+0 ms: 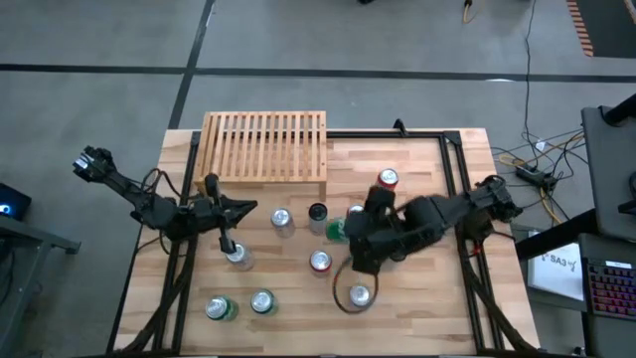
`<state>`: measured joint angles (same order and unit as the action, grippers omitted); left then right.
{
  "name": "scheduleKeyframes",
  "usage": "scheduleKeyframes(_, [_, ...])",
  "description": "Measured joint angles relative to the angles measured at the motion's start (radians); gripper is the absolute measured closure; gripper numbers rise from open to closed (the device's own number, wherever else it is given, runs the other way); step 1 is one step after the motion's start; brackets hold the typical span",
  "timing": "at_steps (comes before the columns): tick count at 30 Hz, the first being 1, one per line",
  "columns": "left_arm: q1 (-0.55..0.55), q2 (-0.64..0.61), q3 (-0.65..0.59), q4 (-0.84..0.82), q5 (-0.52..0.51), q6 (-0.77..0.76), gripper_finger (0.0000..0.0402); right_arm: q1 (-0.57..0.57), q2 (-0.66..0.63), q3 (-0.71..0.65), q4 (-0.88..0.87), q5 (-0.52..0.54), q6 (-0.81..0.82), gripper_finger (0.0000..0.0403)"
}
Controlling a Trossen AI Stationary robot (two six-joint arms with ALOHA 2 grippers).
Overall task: Place canned beverage on shelf
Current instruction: Put the right green soda can on the shelf
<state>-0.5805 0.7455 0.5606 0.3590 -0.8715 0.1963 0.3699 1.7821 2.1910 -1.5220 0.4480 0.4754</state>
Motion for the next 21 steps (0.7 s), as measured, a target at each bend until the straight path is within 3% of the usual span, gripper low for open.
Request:
scheduleKeyframes(16, [0.000, -0.009, 0.000, -0.017, -0.001, 0.031, 0.0401, -0.283, -0.006, 0.001, 0.116, -0.025, -0.333, 0.0127])
scheduleKeyframes(21, [0.000, -0.008, 0.000, -0.013, -0.001, 0.023, 0.0401, -0.362, 0.000, 0.063, 0.134, -0.033, -0.472, 0.0127])
